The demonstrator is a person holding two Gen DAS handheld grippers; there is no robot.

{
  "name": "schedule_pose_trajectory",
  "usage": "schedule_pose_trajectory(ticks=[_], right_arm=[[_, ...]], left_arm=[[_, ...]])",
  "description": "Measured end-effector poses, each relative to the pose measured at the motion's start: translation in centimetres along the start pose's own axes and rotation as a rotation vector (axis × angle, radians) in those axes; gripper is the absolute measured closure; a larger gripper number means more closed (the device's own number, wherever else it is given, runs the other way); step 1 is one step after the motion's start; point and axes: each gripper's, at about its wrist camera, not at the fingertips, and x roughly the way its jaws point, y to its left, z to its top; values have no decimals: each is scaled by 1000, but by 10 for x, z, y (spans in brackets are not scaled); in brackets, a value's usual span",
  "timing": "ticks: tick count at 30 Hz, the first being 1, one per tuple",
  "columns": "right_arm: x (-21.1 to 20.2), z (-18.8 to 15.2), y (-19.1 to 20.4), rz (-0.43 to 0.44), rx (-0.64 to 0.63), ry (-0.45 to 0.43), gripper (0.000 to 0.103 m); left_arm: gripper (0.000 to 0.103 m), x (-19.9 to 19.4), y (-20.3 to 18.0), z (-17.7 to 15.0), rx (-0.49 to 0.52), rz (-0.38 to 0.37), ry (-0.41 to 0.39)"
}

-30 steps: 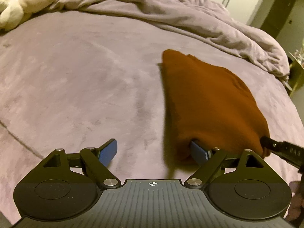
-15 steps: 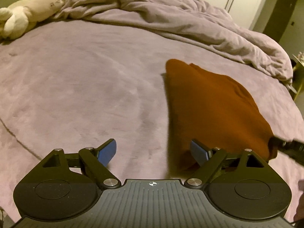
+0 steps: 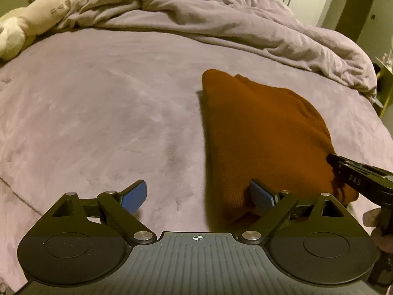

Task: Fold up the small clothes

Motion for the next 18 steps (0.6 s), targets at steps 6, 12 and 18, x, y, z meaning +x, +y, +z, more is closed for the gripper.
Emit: schedule_pose_trajectory(ticks=[6,12,18], right_arm=[[7,-5,-1,-36,-59,-22,86],[0,-14,-7,-47,-89,-42,86],[-20,-20,-6,-116,-123,-12,86]], left_arm=[[8,-5,1,0,-11,-2,9],[8,-16,0,-3,8,-4,13],[6,-25,-6,-18,57,-6,26]])
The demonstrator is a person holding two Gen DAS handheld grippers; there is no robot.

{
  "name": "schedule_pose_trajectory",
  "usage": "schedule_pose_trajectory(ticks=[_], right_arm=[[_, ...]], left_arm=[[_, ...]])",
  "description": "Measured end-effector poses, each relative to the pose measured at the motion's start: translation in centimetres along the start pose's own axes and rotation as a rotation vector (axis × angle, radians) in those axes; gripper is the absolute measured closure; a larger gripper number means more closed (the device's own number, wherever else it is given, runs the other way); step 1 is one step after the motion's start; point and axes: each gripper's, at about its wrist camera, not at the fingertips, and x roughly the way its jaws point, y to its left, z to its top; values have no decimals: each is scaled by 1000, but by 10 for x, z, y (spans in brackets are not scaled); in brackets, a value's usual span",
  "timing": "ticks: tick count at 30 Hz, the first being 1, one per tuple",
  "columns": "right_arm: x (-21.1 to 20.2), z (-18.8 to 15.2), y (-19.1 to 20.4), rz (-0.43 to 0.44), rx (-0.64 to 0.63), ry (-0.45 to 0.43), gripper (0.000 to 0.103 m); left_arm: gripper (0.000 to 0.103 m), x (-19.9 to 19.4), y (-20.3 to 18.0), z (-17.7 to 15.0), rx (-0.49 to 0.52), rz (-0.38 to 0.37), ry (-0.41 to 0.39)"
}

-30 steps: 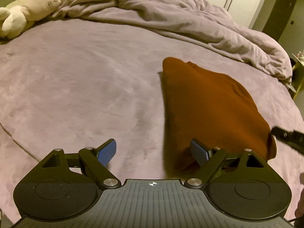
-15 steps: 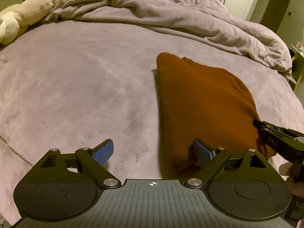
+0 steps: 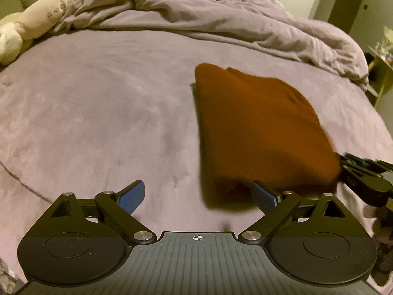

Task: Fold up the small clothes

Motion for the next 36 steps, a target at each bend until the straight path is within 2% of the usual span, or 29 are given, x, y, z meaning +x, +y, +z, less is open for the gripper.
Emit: schedule_pose_trajectory(ticks=[1,3,4,7,8,10,11,12,13,15,18,23,26,29,33,36], right_arm=[[-2,-6,1,-50,-8,43,86],[-12,-26,-1,-76,17,110,85],[-19,-37,-3,-59,47,158,85],[-54,-61,-1,-31,81,178,83],[-62,-64,-1,-23,102,203,78],[-78,-66,-5,21,175,245,57],[-84,-65,-6,62,208,268,41],[-89,-63,-5,89,220,281,33],[-94,-59,-3,106,218,290,32],[-103,-48,2,114,195,295,16],[-112,-32,9,121,172,309,4],[-116,-8,11,114,158,306,4],[-120,3,15,101,147,275,4],[-115,13,18,74,148,307,4],[-114,20,20,71,143,314,4],[-112,23,20,64,137,327,4]], left_arm=[[6,0,-2,-5,21,7,9],[6,0,-5,-14,45,21,28],[6,0,-7,-20,54,23,41],[5,-7,-12,-31,59,15,62],[5,-10,-13,-33,59,12,64],[2,-19,-18,-34,73,11,51],[2,-24,-21,-34,84,14,39],[2,-30,-24,-33,100,15,24],[1,-36,-27,-31,111,17,12],[0,-46,-30,-28,118,20,-3],[0,-54,-29,-19,106,20,-7],[0,-58,-27,-3,106,33,14],[0,-62,-31,5,156,34,9],[0,-61,-36,11,190,63,3],[0,-55,-29,13,137,14,39],[0,-48,-24,12,99,7,72]])
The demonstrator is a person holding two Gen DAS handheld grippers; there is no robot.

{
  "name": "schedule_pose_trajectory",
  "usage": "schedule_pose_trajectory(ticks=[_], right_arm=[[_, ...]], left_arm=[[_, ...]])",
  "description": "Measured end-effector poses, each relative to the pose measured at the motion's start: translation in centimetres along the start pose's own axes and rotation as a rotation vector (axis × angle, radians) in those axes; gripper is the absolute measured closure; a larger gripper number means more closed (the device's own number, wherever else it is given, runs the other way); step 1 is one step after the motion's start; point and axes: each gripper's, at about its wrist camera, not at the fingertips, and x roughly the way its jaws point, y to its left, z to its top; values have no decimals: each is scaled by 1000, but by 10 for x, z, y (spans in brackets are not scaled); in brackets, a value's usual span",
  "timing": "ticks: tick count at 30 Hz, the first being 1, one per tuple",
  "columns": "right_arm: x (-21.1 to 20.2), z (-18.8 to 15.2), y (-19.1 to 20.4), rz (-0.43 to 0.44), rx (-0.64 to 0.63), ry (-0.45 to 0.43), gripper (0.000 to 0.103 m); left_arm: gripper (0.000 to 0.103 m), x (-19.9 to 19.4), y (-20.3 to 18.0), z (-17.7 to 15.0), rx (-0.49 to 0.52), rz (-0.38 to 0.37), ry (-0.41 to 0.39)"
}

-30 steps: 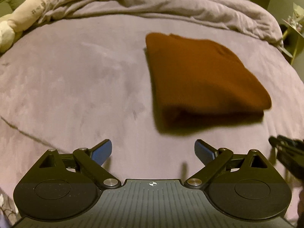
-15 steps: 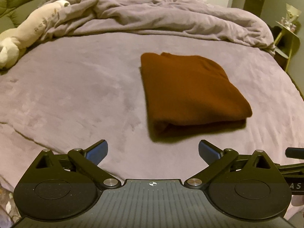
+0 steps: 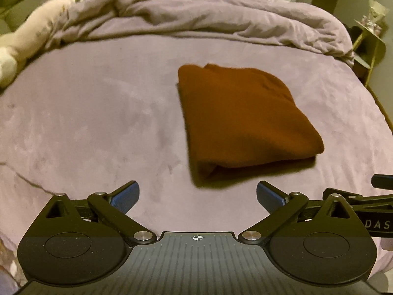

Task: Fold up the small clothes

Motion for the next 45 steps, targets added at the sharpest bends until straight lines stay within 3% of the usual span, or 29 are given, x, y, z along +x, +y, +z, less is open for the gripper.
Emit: schedule_pose_trajectory(ticks=[6,45], right_arm=[[5,3,-1,-16,8,23,4],[2,0,-8,-16,23,25,4]], left_arm=[[0,6,-3,-1,11,36,24],[0,11,-9,-4,11,19,67]])
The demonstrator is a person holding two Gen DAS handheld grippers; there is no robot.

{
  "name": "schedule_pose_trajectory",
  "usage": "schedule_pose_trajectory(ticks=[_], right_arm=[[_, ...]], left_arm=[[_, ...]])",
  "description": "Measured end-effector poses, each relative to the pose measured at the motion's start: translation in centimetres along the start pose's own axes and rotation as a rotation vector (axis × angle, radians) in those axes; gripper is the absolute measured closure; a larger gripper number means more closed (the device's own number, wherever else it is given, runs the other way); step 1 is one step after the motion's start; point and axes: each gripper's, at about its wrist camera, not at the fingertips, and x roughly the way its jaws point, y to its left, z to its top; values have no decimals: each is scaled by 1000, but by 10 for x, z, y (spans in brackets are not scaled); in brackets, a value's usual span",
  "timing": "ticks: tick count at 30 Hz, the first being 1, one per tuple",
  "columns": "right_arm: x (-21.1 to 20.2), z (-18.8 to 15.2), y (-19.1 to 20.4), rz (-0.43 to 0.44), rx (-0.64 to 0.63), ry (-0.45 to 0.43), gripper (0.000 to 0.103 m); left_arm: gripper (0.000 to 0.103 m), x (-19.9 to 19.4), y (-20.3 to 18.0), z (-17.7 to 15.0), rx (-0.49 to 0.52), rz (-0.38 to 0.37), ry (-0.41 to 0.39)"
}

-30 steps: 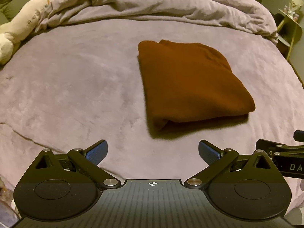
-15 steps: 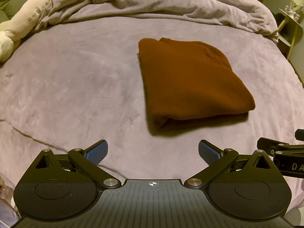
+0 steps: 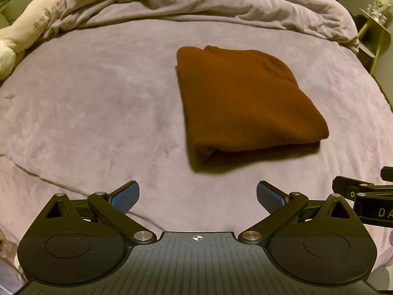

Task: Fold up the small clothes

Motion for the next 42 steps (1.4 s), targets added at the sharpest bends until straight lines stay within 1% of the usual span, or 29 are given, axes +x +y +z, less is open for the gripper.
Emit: schedule_pose_trajectory(ticks=[8,42], right_arm=[[1,0,-3,4,-1,-4,4],[-2,-3,-4,4,0,-12,4]], left_arm=[[0,0,-3,-2,8,22,-3],[0,-4,-1,-4,-1,0,-2]])
